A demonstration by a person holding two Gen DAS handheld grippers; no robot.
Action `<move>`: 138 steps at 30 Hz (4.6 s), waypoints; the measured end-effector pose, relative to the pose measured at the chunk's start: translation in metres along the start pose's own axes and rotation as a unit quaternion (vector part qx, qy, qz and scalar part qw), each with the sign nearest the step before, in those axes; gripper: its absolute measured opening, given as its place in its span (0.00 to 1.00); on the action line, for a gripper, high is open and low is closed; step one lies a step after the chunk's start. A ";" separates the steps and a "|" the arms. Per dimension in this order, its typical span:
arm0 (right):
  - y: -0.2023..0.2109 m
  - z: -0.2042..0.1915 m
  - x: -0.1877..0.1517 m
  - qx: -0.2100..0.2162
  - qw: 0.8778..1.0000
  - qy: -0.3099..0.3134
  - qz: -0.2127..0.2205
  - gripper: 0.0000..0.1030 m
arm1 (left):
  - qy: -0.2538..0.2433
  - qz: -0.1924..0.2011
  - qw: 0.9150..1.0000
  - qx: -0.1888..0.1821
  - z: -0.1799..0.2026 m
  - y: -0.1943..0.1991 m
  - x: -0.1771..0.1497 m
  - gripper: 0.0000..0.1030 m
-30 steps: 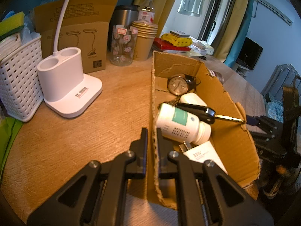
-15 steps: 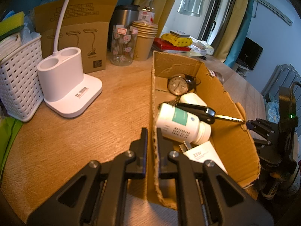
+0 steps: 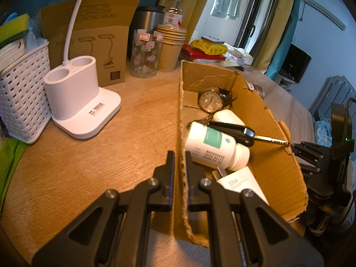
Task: Organize rigid objects
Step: 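Grasp the black flashlight with the right gripper, then lift the flashlight into the box and open the right gripper, then move the right gripper to the red-gold can lying on the table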
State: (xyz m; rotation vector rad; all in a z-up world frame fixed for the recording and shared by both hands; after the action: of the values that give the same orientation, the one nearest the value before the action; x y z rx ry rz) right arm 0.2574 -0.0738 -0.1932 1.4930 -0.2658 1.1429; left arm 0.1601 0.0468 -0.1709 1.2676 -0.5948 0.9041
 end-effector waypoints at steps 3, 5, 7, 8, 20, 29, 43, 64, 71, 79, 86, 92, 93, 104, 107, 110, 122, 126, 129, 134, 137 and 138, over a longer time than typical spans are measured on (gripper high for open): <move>0.002 0.002 0.001 0.003 1.000 -0.009 0.006 0.26 | 0.000 0.000 1.000 0.000 0.000 0.000 0.000 0.08; 0.005 0.004 0.002 0.004 1.000 -0.014 0.010 0.26 | 0.000 0.000 1.000 0.000 0.000 0.000 0.000 0.08; 0.007 0.005 0.004 0.004 1.000 -0.015 0.014 0.26 | 0.000 0.000 1.000 0.000 0.000 0.000 0.000 0.08; 0.008 0.004 0.005 0.004 1.000 -0.016 0.016 0.26 | 0.000 0.000 1.000 0.000 0.000 0.000 0.000 0.08; 0.024 0.007 0.019 0.005 0.999 -0.028 0.044 0.26 | 0.000 0.000 1.000 0.000 0.000 0.000 0.000 0.08; 0.046 0.010 0.038 0.008 0.995 -0.038 0.095 0.26 | 0.000 0.000 1.000 0.000 0.000 0.000 0.000 0.08; 0.074 0.004 0.072 0.017 0.989 -0.031 0.145 0.26 | 0.000 0.000 1.000 0.000 0.000 0.000 0.000 0.08; 0.064 -0.030 0.097 0.050 0.987 0.004 0.155 0.26 | 0.000 0.000 1.000 0.000 -0.001 0.000 0.000 0.08; 0.053 -0.038 0.102 0.064 0.986 0.010 0.151 0.26 | 0.000 0.000 1.000 0.001 0.000 0.000 0.000 0.08; 0.046 -0.046 0.105 0.078 0.986 0.013 0.147 0.26 | 0.000 0.000 1.000 0.001 -0.001 0.000 0.000 0.08; 0.039 -0.051 0.113 0.086 0.985 0.016 0.146 0.26 | 0.000 0.000 1.000 0.000 -0.001 0.000 0.000 0.08; 0.030 -0.055 0.126 0.101 0.984 0.015 0.143 0.26 | 0.000 0.000 1.000 0.000 -0.001 0.000 0.000 0.08; 0.027 -0.057 0.129 0.108 0.984 0.014 0.142 0.26 | 0.000 0.000 1.000 0.001 -0.001 0.000 0.000 0.08; -0.013 -0.074 0.119 0.120 0.988 0.026 0.088 0.26 | -0.001 0.000 1.000 0.000 0.000 0.000 0.000 0.08; -0.018 -0.074 0.115 0.124 0.989 0.028 0.071 0.26 | -0.002 0.000 1.000 -0.001 -0.001 0.000 0.000 0.08; -0.020 -0.070 0.114 0.124 0.990 0.017 0.061 0.26 | -0.002 0.000 1.000 0.000 -0.001 0.001 0.000 0.08; -0.021 -0.063 0.108 0.120 0.991 0.006 0.060 0.35 | 0.000 0.001 1.000 0.004 -0.002 0.000 0.000 0.09; -0.016 -0.058 0.109 0.111 0.991 0.005 0.069 0.36 | 0.000 0.001 1.000 0.004 -0.002 0.000 0.000 0.09; -0.010 -0.050 0.110 0.105 0.991 -0.003 0.077 0.39 | 0.000 0.001 1.000 0.004 -0.002 0.000 0.000 0.09; 0.004 -0.032 0.116 0.094 0.991 -0.018 0.095 0.50 | 0.000 0.001 1.000 0.004 -0.002 0.000 0.000 0.09; 0.012 -0.017 0.118 0.083 0.990 -0.031 0.106 0.52 | 0.000 0.001 1.000 0.004 -0.002 0.000 0.000 0.09; 0.014 -0.012 0.119 0.078 0.990 -0.035 0.109 0.52 | 0.000 0.001 1.000 0.004 -0.002 0.000 0.000 0.09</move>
State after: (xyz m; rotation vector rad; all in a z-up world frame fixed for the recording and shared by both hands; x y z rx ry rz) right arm 0.3001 -0.0171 -0.0964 1.6748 -0.4035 1.3109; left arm 0.1597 0.0487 -0.1712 1.2733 -0.5932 0.9090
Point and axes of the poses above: each gripper's, at about its wrist camera, not at the fingertips, and y roughly against the way its jaws point, z to its right, x to its top, the point moved 6 cm from there along -y, roughly the way its jaws point, and after that the axes turned 10 degrees about z, right-handed, at the moved point
